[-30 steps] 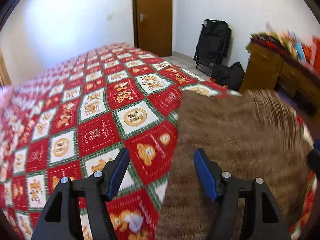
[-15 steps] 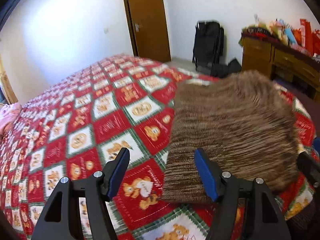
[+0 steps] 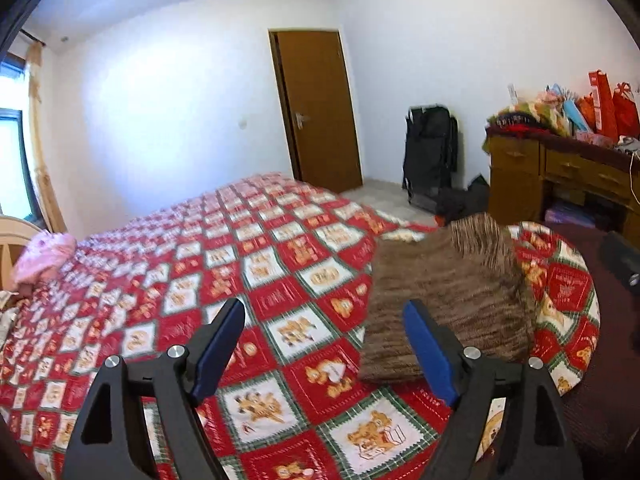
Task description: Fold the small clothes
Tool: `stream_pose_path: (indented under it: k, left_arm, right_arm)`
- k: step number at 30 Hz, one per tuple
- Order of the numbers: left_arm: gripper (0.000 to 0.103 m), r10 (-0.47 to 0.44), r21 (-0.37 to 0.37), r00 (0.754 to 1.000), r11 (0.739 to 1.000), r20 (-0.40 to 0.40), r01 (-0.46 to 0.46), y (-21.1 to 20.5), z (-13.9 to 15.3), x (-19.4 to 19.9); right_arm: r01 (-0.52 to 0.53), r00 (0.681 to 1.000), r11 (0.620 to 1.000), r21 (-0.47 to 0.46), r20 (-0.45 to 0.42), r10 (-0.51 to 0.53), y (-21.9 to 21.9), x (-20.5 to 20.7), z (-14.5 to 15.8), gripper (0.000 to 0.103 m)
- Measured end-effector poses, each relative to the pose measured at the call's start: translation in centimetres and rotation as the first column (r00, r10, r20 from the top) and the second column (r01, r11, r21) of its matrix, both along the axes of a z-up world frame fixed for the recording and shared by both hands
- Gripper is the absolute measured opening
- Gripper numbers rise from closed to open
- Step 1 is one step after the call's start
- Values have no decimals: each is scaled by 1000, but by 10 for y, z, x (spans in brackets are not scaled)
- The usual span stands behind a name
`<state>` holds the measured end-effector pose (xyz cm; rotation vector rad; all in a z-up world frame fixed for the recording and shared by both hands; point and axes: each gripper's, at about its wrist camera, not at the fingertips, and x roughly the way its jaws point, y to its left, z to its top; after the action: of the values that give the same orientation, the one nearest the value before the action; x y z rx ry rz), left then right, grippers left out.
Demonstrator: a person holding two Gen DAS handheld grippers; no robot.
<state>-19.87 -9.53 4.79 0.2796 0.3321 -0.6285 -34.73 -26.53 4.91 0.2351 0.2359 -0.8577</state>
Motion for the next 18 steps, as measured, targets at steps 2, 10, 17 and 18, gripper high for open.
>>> stream_pose_path:
  k: [2,10,17,18]
  left_arm:
    - [83,-8,-29,1000,1000,-2,8,7,7,-3]
    - [83,-37,-54,999,998,14,37,14,17,-16]
    - [83,-34,-27,999,999,1,34,9,13,-15]
    - [83,-32,-25,999,999,3,32,9,13,-15]
  right_arm:
    - [5,1000,1000,-18,0,-5,3,2,2,97]
    - [28,999,998,-48,47,-26,7,-4,8,100]
    - [30,999,999,-43,35,-29,3,0,6,100]
    - [31,999,999,-40,35,-30,2,0,5,100]
